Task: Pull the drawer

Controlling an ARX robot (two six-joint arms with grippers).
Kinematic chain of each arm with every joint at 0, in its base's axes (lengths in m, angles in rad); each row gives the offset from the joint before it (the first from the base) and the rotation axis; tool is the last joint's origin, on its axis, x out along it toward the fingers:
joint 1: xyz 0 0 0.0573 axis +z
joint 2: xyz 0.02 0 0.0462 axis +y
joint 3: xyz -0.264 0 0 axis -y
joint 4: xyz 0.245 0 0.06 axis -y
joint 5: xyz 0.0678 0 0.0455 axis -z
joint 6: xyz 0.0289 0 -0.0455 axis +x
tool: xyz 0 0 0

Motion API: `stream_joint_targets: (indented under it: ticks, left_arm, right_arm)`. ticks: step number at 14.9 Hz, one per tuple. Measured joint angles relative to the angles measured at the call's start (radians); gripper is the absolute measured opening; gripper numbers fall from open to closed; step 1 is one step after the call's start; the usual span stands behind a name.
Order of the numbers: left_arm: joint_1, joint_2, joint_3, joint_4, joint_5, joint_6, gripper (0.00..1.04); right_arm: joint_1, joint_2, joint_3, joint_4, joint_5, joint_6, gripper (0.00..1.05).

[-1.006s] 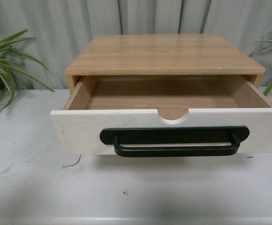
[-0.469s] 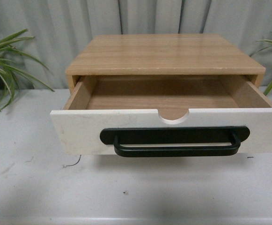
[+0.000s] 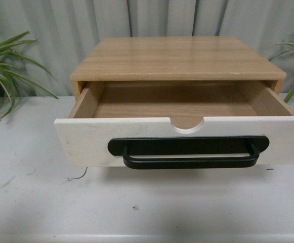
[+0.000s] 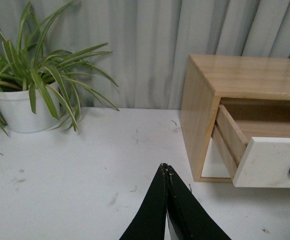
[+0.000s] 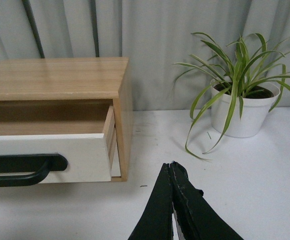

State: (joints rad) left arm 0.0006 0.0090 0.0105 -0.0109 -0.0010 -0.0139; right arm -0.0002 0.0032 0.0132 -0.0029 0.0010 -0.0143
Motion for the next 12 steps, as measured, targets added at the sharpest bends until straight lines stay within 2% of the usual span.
stream_joint_targets:
  ticks: [5, 8, 11, 12]
  left_arm:
    - [0.000, 0.000, 0.000, 0.007, 0.000, 0.000, 0.02]
    - [0.000, 0.000, 0.000, 0.007, 0.000, 0.000, 0.35]
    - [0.000, 0.000, 0.000, 0.007, 0.000, 0.000, 0.72]
    - [0.000, 0.000, 0.000, 0.007, 0.000, 0.000, 0.96]
  right_arm:
    - [0.000, 0.000, 0.000, -0.001, 0.000, 0.000, 0.03]
    - [0.000, 0.000, 0.000, -0.001, 0.000, 0.000, 0.39]
    - [0.000, 0.000, 0.000, -0.001, 0.000, 0.000, 0.76]
    - [0.000, 0.000, 0.000, -0.001, 0.000, 0.001, 1.00]
